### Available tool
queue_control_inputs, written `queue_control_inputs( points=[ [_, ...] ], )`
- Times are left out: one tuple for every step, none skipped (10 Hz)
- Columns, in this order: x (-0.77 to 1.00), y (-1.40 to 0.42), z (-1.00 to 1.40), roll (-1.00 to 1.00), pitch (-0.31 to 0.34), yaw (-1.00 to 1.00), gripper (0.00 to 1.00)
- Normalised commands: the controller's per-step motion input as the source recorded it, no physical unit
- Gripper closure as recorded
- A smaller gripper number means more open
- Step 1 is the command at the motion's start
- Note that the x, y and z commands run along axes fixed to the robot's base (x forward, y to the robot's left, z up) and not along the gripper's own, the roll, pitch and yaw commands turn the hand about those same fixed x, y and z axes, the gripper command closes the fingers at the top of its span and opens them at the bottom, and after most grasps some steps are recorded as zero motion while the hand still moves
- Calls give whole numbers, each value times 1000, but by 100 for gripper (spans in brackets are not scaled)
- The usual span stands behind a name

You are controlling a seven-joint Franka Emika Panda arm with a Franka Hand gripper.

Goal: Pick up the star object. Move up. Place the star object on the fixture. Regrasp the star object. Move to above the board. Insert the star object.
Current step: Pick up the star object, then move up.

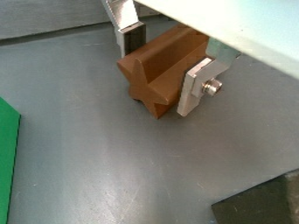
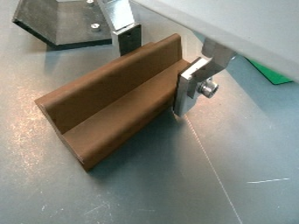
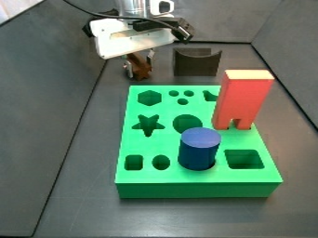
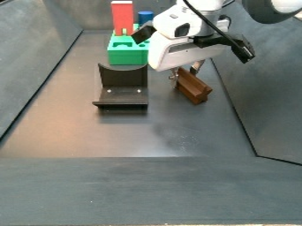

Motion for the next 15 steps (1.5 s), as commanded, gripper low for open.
queue_control_inputs(
  points=[
    [0, 0, 0, 0, 0, 0, 100],
    [0, 0, 0, 0, 0, 0, 100],
    [0, 0, 0, 0, 0, 0, 100],
    [0, 0, 0, 0, 0, 0, 100],
    [0, 0, 0, 0, 0, 0, 100],
    [0, 0, 0, 0, 0, 0, 100],
    [0, 0, 0, 0, 0, 0, 100],
    [0, 0, 0, 0, 0, 0, 100],
    [0, 0, 0, 0, 0, 0, 100],
    [0, 0, 0, 0, 0, 0, 100],
    [0, 0, 833, 0, 0, 0, 100],
    [-35, 15, 768, -3, 32, -10, 100],
    [-35, 11, 681, -9, 47, -7, 100],
    [-22, 5, 566, -16, 52, -5, 100],
    [-18, -1, 430, -24, 52, -2, 100]
  ],
)
